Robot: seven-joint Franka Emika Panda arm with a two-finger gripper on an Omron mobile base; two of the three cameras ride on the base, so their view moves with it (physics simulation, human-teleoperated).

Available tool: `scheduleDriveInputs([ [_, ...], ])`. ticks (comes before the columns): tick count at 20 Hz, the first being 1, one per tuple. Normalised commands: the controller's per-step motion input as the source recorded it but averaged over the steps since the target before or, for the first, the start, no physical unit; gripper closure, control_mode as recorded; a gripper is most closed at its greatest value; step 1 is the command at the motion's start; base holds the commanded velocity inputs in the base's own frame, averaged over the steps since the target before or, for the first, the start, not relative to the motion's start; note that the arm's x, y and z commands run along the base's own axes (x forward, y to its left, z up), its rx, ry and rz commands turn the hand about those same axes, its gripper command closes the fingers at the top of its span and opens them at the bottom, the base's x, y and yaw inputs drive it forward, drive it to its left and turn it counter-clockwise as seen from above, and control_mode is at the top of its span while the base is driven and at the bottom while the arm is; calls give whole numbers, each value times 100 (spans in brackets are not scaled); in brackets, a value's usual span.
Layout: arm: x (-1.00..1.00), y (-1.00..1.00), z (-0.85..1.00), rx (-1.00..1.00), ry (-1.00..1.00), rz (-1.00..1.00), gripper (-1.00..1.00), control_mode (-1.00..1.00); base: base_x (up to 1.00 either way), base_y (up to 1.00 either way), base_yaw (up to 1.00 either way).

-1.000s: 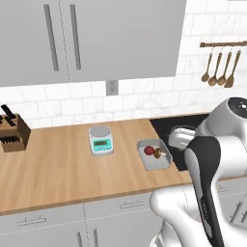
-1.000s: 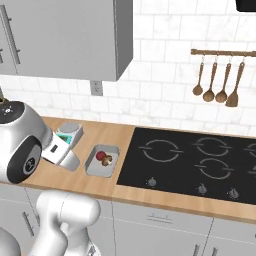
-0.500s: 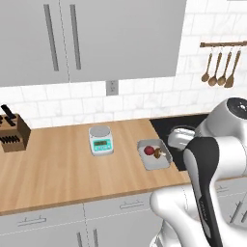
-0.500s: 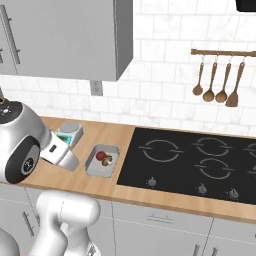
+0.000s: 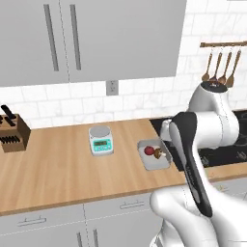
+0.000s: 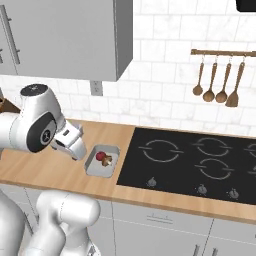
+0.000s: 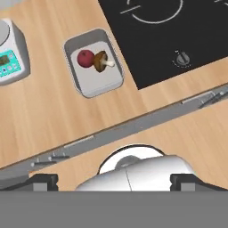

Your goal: Take the meat container that has the chicken drumstick and place it on the second highest rack of the freezer. Then take the vegetable container that has the mushroom and tomato and place it on the highest rack of the freezer.

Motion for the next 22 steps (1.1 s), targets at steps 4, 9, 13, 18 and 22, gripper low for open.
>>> scheduleDriveInputs([
  [4, 69, -18, -27, 0, 24, 4, -100, -100, 0, 0, 0],
  [9, 20, -22, -96, -7, 0, 1, -100, -100, 0, 0, 0],
  [13, 31, -10, -84, -5, 0, 0, -100, -100, 0, 0, 0],
  [18, 76, -17, -49, -1, 5, 0, -100, -100, 0, 0, 0],
  [22, 83, -8, -38, 0, 17, 0, -100, -100, 0, 0, 0],
])
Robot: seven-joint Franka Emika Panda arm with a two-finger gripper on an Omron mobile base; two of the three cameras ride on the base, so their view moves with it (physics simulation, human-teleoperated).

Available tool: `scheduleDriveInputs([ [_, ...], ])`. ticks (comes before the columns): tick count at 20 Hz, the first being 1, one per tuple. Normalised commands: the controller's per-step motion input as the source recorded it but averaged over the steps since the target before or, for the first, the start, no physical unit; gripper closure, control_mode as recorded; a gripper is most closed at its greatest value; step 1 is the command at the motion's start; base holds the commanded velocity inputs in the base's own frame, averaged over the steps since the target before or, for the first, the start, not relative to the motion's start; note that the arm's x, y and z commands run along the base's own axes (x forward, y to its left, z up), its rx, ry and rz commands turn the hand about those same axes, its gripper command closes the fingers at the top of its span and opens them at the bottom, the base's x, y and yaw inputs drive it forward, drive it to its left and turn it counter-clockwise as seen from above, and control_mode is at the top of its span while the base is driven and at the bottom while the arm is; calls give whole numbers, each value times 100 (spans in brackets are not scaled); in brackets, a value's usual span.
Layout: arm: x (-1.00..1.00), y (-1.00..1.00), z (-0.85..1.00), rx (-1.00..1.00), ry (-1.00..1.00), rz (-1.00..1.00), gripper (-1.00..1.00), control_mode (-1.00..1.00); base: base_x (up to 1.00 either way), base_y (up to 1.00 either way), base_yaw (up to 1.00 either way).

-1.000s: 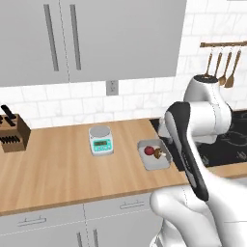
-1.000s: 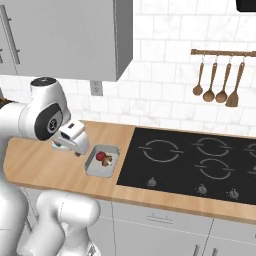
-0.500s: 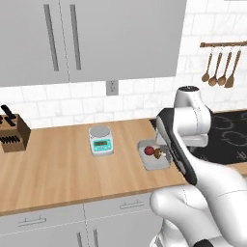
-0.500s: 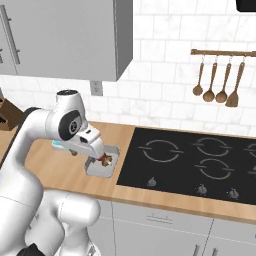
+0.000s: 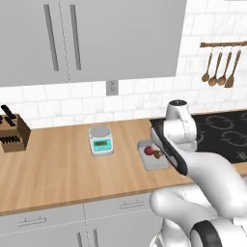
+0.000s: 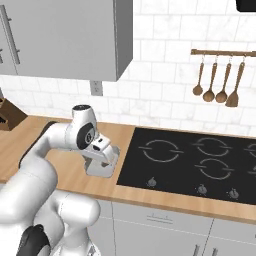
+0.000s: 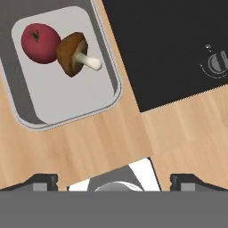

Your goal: Take the meat container that has the chicken drumstick and place it on the second highest rack of the freezer. Then take the vegetable container that has the mushroom and tomato and place it on the highest rack of the freezer.

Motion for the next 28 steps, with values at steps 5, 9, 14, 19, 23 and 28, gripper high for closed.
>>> scheduleDriveInputs([
  [5, 55, 0, -62, 0, 26, 1, -100, -100, 0, 0, 0],
  [9, 27, 0, -53, 0, 15, 2, -100, -100, 0, 0, 0],
  [14, 13, -17, -31, 0, 1, 0, -100, -100, 0, 0, 0],
  [19, -2, -34, -14, 5, -5, 0, -100, -100, 0, 0, 0],
  [23, -5, -25, -22, 6, -5, 0, -100, -100, 0, 0, 0],
  [28, 0, -2, -13, 2, 0, 0, -100, -100, 0, 0, 0],
])
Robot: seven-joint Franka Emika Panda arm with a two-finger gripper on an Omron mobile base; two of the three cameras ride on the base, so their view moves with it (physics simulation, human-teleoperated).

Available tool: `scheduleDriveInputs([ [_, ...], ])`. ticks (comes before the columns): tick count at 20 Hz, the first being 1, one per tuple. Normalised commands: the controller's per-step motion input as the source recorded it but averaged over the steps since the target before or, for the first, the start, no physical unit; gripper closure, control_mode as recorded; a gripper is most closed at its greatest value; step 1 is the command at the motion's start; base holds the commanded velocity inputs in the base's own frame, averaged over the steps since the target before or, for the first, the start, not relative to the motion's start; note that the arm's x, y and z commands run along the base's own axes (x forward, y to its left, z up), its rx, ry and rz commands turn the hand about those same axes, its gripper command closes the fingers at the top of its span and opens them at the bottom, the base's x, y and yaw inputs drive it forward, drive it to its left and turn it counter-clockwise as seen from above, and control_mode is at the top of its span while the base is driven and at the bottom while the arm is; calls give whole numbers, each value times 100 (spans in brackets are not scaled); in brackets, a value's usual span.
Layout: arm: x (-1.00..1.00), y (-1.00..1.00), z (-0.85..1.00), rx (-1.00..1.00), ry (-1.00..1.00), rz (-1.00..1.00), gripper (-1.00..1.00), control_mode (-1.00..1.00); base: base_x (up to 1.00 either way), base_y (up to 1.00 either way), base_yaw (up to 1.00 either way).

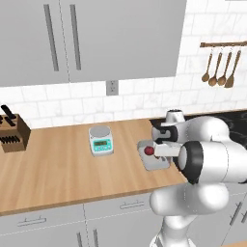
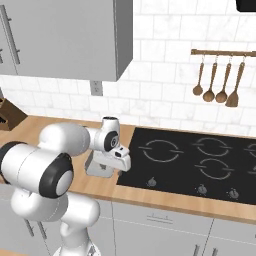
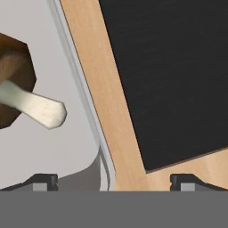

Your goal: Take the meat container that has the chicken drumstick and place it on the second highest rack of the freezer. Then take the vegetable container that has the mushroom and tomato and place it on the highest rack of the freezer.

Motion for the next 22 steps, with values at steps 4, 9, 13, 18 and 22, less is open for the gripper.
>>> scheduleDriveInputs([
  [4, 0, 0, -9, 0, 0, 0, -100, -100, 0, 0, 0],
  [9, -3, -1, -36, 0, -2, 0, -100, -100, 0, 0, 0],
  [13, -3, 0, -32, 0, -7, 0, -100, -100, 0, 0, 0],
  [18, 0, 0, -7, 0, 0, 0, -100, -100, 0, 0, 0],
  [22, 0, 0, -8, 0, 0, 0, -100, -100, 0, 0, 0],
])
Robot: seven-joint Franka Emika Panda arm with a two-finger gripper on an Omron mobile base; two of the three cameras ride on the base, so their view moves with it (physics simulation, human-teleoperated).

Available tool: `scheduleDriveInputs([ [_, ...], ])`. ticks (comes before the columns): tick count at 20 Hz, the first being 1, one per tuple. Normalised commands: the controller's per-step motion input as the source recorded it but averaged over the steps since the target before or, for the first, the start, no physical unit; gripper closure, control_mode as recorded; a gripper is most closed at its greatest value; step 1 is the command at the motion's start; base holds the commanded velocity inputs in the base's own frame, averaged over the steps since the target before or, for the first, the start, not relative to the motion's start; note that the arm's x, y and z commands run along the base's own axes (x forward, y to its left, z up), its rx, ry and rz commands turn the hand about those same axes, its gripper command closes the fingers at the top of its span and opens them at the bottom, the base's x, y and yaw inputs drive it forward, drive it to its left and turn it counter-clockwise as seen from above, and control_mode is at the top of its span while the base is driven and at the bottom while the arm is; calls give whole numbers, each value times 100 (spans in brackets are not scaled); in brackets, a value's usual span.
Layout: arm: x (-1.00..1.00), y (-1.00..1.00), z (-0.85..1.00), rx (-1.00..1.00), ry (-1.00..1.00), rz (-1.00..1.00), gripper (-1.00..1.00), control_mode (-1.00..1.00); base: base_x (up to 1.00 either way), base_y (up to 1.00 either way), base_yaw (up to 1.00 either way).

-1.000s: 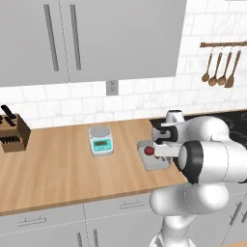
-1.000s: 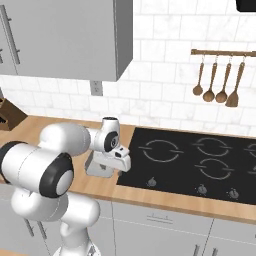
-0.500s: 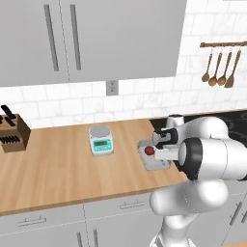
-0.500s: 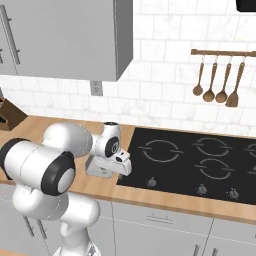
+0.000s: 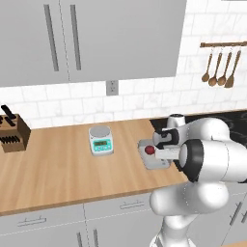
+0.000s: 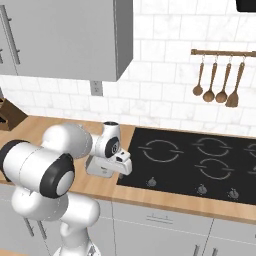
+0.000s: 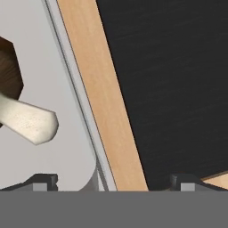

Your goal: Take the meat container that has the chicken drumstick and place it on the second highest rack of the freezer. Then take the vegetable container that has the mushroom and tomato and place it on the highest rack of the freezer.

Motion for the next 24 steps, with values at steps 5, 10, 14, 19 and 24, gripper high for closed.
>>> scheduleDriveInputs([
  [5, 0, 0, -8, 0, 0, 0, 100, -100, 0, 0, 0],
  [10, 0, 0, 0, 0, 0, 0, 100, -100, 0, 0, 0],
  [14, 0, 0, 0, 0, 0, 0, 100, -100, 0, 0, 0],
  [19, -1, 0, 1, 0, -1, 0, 100, -100, 0, 0, 0],
  [24, -15, 0, 27, 0, -4, -1, 100, -100, 0, 0, 0],
])
